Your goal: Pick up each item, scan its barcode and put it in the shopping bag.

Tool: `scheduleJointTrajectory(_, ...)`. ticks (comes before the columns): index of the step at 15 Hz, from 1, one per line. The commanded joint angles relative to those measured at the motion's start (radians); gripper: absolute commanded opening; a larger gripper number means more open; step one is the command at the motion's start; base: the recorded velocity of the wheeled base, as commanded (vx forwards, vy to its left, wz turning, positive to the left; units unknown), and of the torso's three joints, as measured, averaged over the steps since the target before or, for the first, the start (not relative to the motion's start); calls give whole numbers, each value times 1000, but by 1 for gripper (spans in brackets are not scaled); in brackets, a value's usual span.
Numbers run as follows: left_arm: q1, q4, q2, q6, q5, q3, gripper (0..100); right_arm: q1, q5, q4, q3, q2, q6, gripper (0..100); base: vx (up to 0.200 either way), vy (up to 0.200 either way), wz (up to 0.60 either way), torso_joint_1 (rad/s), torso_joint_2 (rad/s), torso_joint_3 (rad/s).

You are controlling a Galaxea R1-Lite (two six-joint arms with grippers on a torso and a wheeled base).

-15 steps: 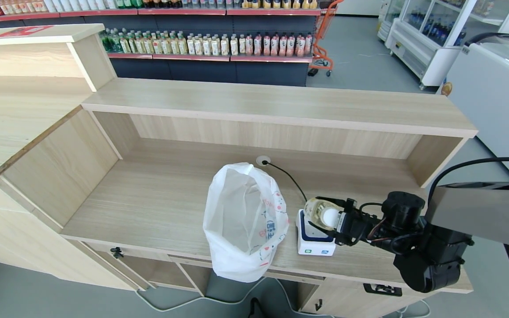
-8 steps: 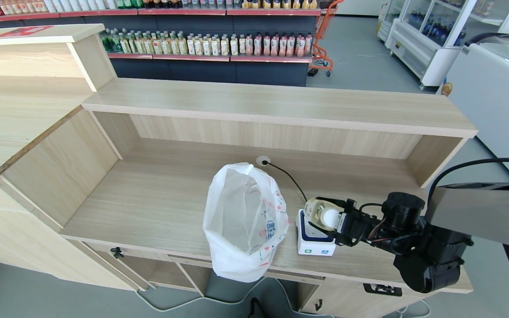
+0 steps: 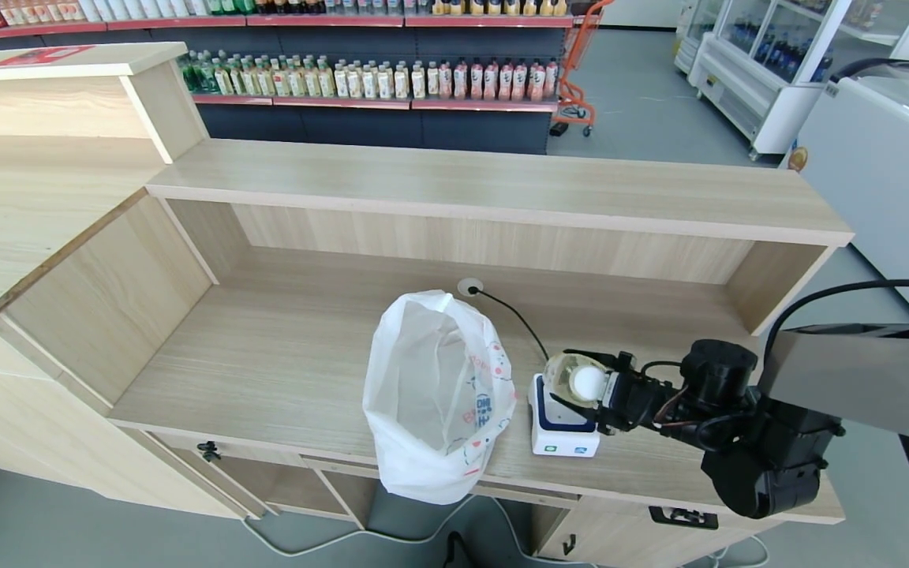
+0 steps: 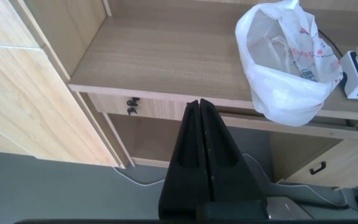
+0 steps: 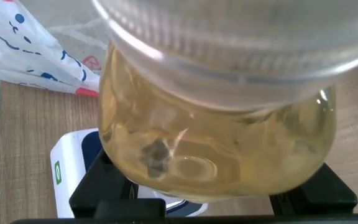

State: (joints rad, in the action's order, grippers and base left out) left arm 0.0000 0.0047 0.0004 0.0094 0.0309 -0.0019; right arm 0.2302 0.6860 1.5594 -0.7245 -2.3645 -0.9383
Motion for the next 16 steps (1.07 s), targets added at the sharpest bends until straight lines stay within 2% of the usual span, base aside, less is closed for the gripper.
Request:
scheduleJointTrajectory(1,0,0,1,0,0,0,0,12,-40,11,-1,128,138,0,0,0,0,0,0,0)
scheduleJointTrajectory(3,0,0,1,0,0,0,0,14,-128,-38,0,260,303,0,0,0,0,0,0,0)
scheduleJointTrajectory(6,0,0,1,0,0,-1,0,12,-295,-228,23,475,543,0,0,0,0,0,0,0)
scheduleJointTrajectory(7,0,0,1,0,0,-1,0,12,-295,-228,23,475,543,0,0,0,0,0,0,0)
scheduleJointTrajectory(8,0,0,1,0,0,0,0,12,-453,-300,88,568,682,0,0,0,0,0,0,0)
scheduleJointTrajectory(9,0,0,1,0,0,-1,0,12,-510,-306,115,591,743,0,0,0,0,0,0,0)
scheduleJointTrajectory(10,0,0,1,0,0,-1,0,9,-543,-308,140,605,788,0,0,0,0,0,0,0)
scheduleJointTrajectory(16,0,0,1,0,0,0,0,1,-560,-366,220,657,871,0,0,0,0,0,0,0)
